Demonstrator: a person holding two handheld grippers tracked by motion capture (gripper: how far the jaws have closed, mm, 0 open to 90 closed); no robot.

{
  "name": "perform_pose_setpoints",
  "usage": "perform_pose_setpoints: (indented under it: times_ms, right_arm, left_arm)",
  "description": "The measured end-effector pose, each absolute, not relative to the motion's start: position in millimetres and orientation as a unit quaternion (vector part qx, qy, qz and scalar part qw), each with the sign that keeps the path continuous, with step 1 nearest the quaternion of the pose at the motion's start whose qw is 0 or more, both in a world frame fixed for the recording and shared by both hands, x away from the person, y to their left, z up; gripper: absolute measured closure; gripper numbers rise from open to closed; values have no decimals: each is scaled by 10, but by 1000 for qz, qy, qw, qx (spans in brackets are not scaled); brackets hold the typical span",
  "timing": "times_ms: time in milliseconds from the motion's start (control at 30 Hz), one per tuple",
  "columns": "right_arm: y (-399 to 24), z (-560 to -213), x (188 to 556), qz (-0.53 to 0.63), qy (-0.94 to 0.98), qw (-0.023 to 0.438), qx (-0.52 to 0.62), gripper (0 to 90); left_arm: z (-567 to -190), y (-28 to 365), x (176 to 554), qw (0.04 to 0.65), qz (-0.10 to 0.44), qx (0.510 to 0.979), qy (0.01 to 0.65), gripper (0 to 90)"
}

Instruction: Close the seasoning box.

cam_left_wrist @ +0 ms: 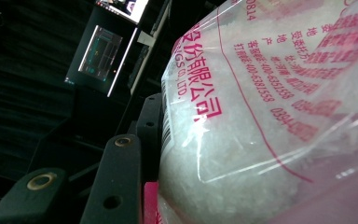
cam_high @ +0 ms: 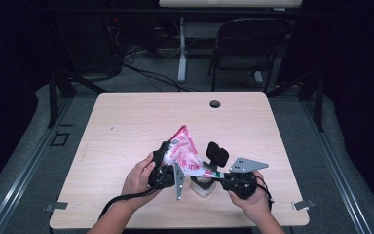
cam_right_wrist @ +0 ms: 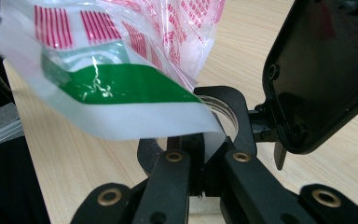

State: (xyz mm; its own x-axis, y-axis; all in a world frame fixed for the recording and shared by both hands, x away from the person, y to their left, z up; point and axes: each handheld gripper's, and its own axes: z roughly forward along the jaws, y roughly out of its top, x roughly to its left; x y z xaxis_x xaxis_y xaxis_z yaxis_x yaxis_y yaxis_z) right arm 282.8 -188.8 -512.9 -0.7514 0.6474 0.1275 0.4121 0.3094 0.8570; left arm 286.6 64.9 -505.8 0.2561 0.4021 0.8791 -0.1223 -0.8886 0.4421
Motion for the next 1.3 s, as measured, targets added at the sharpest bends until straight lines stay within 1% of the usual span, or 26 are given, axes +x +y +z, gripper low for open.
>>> perform_pose_setpoints:
  times_ms: [900,1300]
  right_arm:
    - [-1889,-5137,2842,485,801,121,330,900]
    - [-1899,-5137,2844,486,800,121,332,900]
  left_arm:
    - [-5035,634,2860,205,609,762,80,635]
    - [-5024,613,2828,196,626,752,67,632]
